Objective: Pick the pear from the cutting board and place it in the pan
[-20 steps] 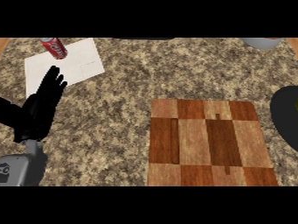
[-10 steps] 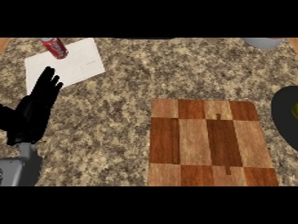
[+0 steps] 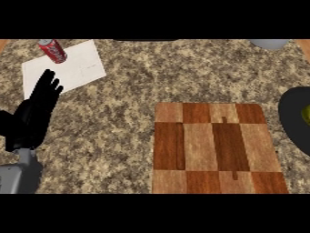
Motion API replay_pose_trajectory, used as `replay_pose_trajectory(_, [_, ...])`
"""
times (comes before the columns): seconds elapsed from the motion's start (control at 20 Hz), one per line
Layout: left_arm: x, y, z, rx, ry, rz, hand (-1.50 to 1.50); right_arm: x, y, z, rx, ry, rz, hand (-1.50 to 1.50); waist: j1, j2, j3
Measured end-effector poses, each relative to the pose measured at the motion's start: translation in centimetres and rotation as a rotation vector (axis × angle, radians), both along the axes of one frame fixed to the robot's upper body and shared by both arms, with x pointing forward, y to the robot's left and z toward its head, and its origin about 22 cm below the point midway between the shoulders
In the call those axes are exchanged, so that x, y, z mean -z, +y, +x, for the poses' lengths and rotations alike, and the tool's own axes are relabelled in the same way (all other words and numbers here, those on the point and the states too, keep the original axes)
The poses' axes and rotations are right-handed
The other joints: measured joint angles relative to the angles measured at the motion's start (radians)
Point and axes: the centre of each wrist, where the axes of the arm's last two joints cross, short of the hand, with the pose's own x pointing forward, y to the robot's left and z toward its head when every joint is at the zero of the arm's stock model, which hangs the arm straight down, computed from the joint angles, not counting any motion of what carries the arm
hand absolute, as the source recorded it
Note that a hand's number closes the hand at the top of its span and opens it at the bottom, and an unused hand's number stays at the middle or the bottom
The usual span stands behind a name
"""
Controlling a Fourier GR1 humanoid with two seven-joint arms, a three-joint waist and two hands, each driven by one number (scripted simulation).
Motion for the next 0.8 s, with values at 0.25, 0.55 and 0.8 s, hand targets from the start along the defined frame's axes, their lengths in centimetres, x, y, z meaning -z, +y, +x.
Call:
replay_pose_trajectory(0.25, [0.1,0.1,0.0,-0.003,0.006,-0.005,0.00,-0.6,-2.4,-4.1,0.029,-0.009,0.095,-1.50,-0.007,-0.001,0.002])
replay_pose_trajectory(0.55, [0.8,0.1,-0.5,-0.009,0.008,-0.006,0.00,-1.5,-4.1,-7.2,0.040,0.015,0.115,-1.50,-0.014,-0.004,0.003])
replay_pose_trajectory(0.8, [0.7,-0.2,-0.6,-0.013,0.006,-0.005,0.00,-1.9,-4.8,-9.0,0.054,0.024,0.094,-1.50,-0.016,-0.006,0.003])
